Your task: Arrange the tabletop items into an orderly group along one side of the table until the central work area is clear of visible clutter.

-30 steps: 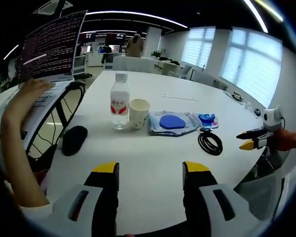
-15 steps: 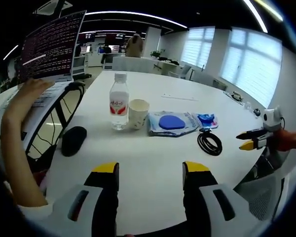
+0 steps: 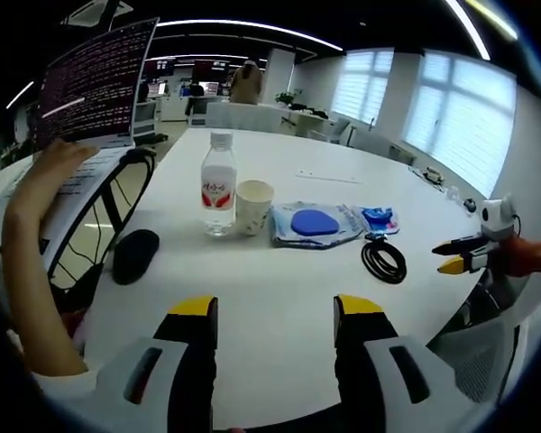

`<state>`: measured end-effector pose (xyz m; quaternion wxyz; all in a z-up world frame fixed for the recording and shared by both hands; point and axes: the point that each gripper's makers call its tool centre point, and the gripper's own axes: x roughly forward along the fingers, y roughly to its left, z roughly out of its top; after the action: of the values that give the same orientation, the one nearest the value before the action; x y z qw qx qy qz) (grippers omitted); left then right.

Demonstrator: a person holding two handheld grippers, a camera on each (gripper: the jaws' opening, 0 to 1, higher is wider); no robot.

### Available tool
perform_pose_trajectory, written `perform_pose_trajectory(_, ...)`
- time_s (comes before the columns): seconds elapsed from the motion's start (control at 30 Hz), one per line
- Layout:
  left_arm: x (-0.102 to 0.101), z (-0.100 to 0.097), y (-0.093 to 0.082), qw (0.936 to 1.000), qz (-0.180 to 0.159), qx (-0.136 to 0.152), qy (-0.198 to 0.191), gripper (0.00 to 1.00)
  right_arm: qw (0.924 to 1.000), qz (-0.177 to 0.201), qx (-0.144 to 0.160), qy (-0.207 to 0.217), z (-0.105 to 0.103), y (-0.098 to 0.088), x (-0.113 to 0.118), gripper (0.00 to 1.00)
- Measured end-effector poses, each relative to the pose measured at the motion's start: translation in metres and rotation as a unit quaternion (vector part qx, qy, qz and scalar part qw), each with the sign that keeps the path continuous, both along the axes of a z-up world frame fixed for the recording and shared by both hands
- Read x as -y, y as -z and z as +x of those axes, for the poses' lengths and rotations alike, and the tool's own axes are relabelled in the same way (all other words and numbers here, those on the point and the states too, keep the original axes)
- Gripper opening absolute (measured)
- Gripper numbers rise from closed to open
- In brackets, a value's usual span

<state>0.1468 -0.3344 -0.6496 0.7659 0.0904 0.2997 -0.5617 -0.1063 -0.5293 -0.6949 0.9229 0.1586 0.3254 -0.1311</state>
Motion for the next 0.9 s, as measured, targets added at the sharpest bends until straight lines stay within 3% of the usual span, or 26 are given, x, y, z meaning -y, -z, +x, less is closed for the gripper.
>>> perform_pose_trajectory(0.9,0.0007,0.0007,0.0006,1.0000,-0.001,-0.001,0.001,0.51,1.0000,-0.002,0.000,-0.001,0.0039,-0.0012,0.0017,0.55)
